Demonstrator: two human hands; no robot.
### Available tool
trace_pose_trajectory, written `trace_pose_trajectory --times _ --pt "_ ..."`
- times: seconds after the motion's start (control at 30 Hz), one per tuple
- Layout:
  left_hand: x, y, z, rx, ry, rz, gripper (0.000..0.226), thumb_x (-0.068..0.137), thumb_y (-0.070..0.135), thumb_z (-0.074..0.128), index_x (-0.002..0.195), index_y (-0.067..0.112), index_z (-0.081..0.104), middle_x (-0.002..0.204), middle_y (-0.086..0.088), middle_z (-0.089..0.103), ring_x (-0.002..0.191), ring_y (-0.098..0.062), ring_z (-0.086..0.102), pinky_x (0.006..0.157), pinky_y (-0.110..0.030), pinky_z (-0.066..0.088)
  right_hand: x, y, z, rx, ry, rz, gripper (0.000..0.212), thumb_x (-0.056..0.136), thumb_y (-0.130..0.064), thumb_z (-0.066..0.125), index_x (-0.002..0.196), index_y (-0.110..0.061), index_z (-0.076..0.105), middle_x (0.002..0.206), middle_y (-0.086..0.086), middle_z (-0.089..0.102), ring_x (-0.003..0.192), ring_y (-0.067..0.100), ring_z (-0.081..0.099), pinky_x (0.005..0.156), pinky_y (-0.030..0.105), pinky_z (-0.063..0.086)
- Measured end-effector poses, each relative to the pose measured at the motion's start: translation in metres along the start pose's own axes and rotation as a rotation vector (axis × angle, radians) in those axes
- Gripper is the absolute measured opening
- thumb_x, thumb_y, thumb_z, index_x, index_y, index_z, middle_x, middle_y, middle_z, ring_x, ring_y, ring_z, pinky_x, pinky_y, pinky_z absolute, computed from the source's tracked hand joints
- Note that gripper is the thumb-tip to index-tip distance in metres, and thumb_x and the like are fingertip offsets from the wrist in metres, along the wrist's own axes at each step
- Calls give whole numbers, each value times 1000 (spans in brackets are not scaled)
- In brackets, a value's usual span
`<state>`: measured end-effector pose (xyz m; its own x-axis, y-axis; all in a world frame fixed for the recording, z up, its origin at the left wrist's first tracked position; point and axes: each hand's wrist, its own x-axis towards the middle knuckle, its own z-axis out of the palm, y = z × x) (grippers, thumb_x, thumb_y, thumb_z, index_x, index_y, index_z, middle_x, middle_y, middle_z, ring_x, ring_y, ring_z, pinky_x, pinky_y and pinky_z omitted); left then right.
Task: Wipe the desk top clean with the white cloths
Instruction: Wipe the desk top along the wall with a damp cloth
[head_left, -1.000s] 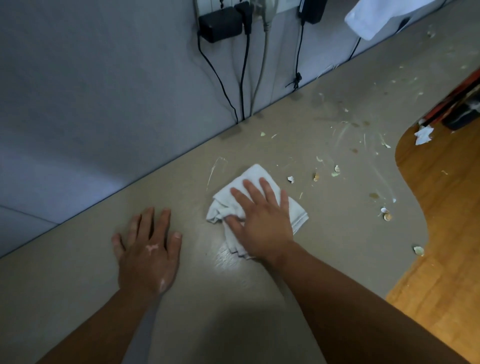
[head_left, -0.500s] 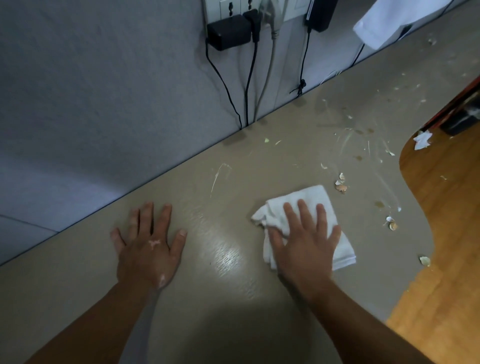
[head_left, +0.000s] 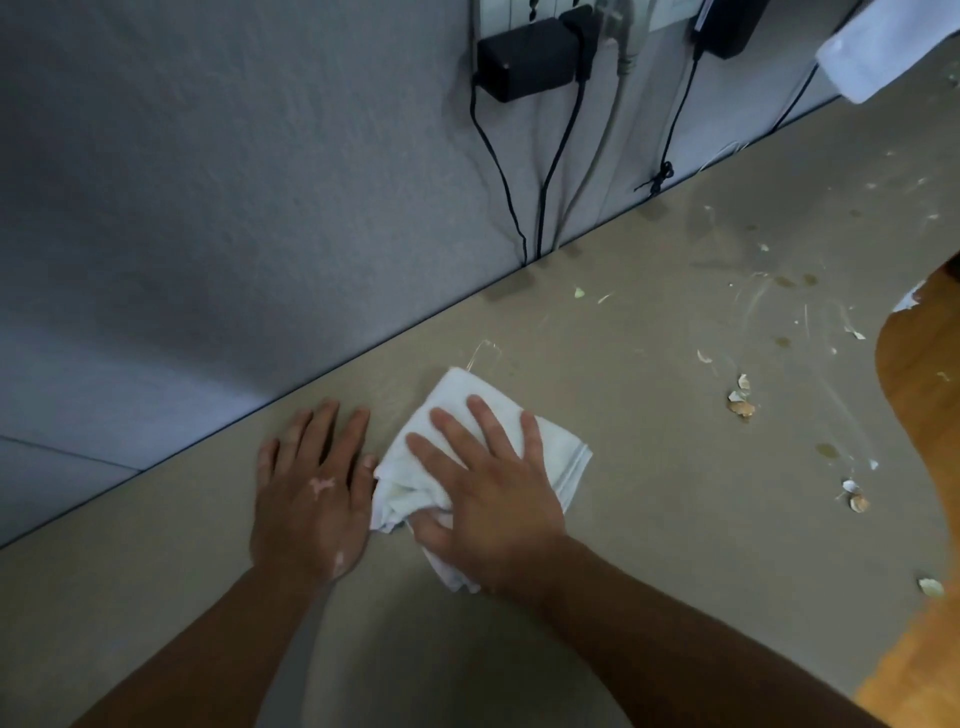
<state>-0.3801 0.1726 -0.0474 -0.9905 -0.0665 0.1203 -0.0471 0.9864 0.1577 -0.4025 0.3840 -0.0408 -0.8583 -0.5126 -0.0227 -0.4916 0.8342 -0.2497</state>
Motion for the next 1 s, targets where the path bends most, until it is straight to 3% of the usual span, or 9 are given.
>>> trace_pose_trajectory --times 0.23,0.7,0.87,1.0 --pt "5 -2 5 11 51 9 52 105 40 36 146 14 56 151 -17 52 137 -40 48 112 -57 36 76 35 -27 19 -98 77 74 94 -71 35 161 -44 20 173 -11 9 160 22 -6 124 64 -2" --pt "28 13 6 2 83 37 51 100 39 44 139 11 63 145 -19 57 133 -39 52 109 -55 39 108 151 -59 37 -12 500 73 96 -71 31 161 -40 22 172 -8 12 159 26 2 123 64 8" --pt "56 31 15 -34 31 74 53 101 42 43 142 13 59 149 -18 54 138 -37 49 114 -55 38 76 123 -50 48 60 556 64 102 -66 29 160 -39 25 173 -7 16 159 28 2 123 66 8" --pt "76 48 21 -32 -3 94 56 102 43 38 146 14 56 153 -17 51 143 -36 44 118 -53 35 31 85 -31 -10 61 424 64 101 -67 27 158 -39 34 171 -4 26 160 30 9 122 69 11"
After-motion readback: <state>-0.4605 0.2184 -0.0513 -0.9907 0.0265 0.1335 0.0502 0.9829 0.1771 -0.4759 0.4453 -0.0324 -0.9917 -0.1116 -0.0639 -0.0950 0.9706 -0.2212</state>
